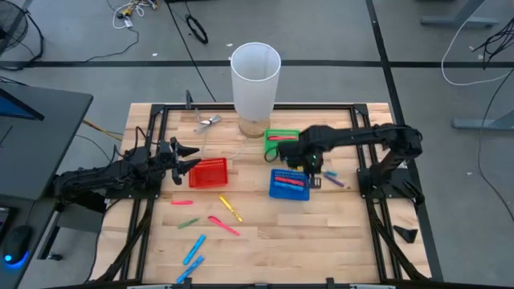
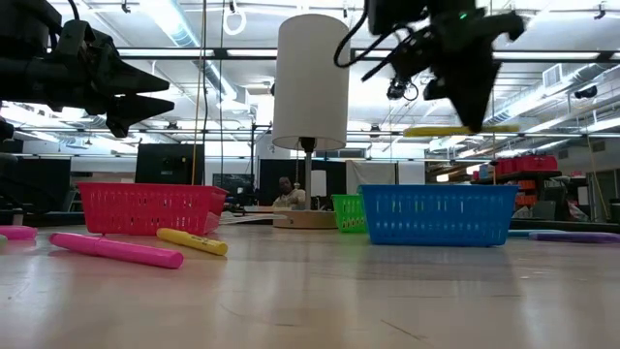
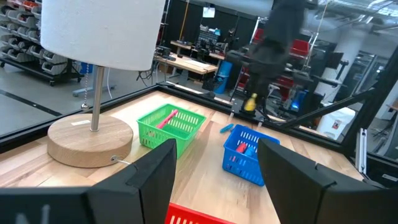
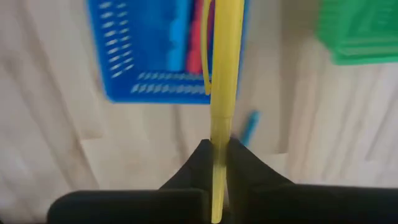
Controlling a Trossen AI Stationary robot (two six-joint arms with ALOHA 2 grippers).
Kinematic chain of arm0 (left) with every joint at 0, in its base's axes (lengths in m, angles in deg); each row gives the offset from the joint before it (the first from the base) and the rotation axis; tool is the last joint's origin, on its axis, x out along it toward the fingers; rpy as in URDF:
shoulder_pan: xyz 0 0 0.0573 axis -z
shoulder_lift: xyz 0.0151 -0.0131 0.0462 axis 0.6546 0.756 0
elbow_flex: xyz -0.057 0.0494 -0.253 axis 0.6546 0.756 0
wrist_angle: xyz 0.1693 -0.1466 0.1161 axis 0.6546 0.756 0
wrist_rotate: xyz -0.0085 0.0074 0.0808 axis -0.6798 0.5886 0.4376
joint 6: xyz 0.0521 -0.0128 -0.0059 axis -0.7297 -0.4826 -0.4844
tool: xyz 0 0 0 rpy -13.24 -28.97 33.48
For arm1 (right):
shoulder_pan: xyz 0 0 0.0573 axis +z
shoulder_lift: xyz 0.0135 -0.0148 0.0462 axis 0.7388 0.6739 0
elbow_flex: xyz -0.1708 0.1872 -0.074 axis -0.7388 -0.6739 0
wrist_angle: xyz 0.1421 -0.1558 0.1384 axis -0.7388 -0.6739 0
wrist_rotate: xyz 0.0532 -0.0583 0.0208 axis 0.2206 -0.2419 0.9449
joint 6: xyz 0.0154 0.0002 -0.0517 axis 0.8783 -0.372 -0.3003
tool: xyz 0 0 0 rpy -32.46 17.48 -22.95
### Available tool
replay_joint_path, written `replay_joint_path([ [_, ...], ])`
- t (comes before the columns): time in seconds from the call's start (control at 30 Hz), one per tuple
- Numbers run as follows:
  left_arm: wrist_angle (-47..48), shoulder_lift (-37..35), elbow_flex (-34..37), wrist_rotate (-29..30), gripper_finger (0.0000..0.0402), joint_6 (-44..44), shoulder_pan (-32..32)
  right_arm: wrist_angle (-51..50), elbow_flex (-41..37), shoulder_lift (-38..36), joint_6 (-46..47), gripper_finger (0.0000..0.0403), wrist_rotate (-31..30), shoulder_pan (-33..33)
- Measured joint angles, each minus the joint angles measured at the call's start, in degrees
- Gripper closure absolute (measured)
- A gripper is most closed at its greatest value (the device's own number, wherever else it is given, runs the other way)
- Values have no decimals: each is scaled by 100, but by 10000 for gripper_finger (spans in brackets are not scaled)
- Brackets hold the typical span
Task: Pick & Place Markers
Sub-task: Put the bottom large yellow pen into the green bin
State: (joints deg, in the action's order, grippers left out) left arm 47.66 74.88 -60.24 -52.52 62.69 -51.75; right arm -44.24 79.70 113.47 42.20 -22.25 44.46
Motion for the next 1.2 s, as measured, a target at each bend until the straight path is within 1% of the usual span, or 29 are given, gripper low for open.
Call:
replay_joint_path([
  [0.17,0,0,1,0,170,-2,0,-35,327,340,-425,388,-221,-566],
  [0.3,0,0,1,-1,170,-2,1,-34,605,647,-709,388,-254,-925],
  [0.47,0,0,-1,-2,170,-2,-1,-70,1066,1164,-1103,388,-670,-1194],
  [0.63,0,0,1,-2,170,-1,0,-78,1568,1689,-1358,388,-880,-1355],
  [0.77,0,0,1,-2,170,-1,0,-60,1857,2016,-1559,388,-1235,-1421],
  [0.87,0,0,-1,-2,170,-2,1,-36,1906,2205,-1675,388,-1435,-1461],
  [1.03,-1,0,1,-1,170,-2,0,260,1902,2412,-1757,388,-1468,-1466],
  [1.2,0,0,0,-2,170,-2,1,583,1900,2584,-1881,388,-1708,-1475],
])
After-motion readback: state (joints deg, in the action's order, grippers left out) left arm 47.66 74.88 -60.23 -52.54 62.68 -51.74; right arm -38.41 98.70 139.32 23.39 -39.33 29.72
